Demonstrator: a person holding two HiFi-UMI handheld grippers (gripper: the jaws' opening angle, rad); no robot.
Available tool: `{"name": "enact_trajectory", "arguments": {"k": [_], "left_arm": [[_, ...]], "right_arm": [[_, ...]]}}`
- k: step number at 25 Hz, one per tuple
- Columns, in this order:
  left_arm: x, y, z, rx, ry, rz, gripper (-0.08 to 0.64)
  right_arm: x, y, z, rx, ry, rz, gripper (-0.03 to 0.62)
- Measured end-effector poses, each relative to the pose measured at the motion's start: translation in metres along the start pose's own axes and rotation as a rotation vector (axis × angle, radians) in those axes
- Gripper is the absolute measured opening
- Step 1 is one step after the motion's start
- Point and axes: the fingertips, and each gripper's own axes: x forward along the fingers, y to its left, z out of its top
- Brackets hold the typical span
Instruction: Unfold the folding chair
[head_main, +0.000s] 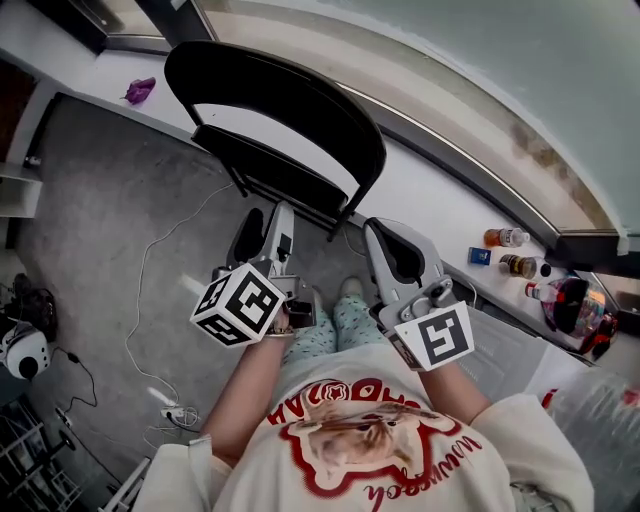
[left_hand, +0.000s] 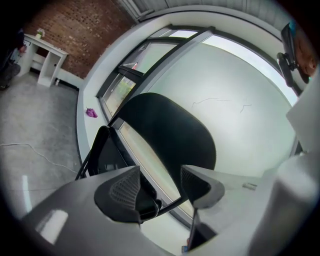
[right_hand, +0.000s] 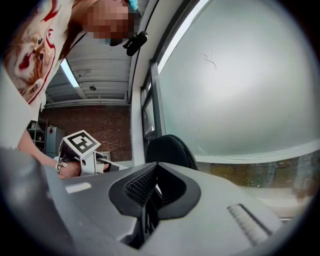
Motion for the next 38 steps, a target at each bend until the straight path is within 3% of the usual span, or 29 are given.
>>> {"name": "enact_trajectory", "arguments": {"k": [8, 15, 20, 27, 31, 36, 38], "left_arm": [[0.049, 0.022, -0.024, -0.125, 0.056, 0.102, 0.361], [0.076, 0.05, -0.041, -0.19, 0.094, 0.198, 0.365], [0.1, 0.055, -0.055, -0.242, 0.143, 0.213, 0.367], [0.121, 0.062, -0.061, -0.231, 0.192, 0.26, 0.367], [0.124, 0.065, -0.071, -0.288, 0.218, 0.275, 0.367], [0.135, 0.068, -0.076, -0.289, 0.234, 0.31, 0.365], [0.14, 0.069, -0.08, -0.323, 0.249, 0.307, 0.364]], "right_arm": [[0.014, -0.031, -0.051, 0.01, 0.06, -0.04, 0.046], [0.017, -0.058, -0.088, 0.039, 0.144, -0.094, 0.075], [0.025, -0.069, -0.123, 0.042, 0.245, -0.094, 0.12], [0.041, -0.08, -0.145, 0.046, 0.294, -0.1, 0.142], [0.045, -0.082, -0.154, 0.047, 0.323, -0.085, 0.15], [0.055, -0.088, -0.163, 0.034, 0.346, -0.063, 0.156], [0.059, -0.087, -0.168, 0.035, 0.348, -0.047, 0.161]]}}
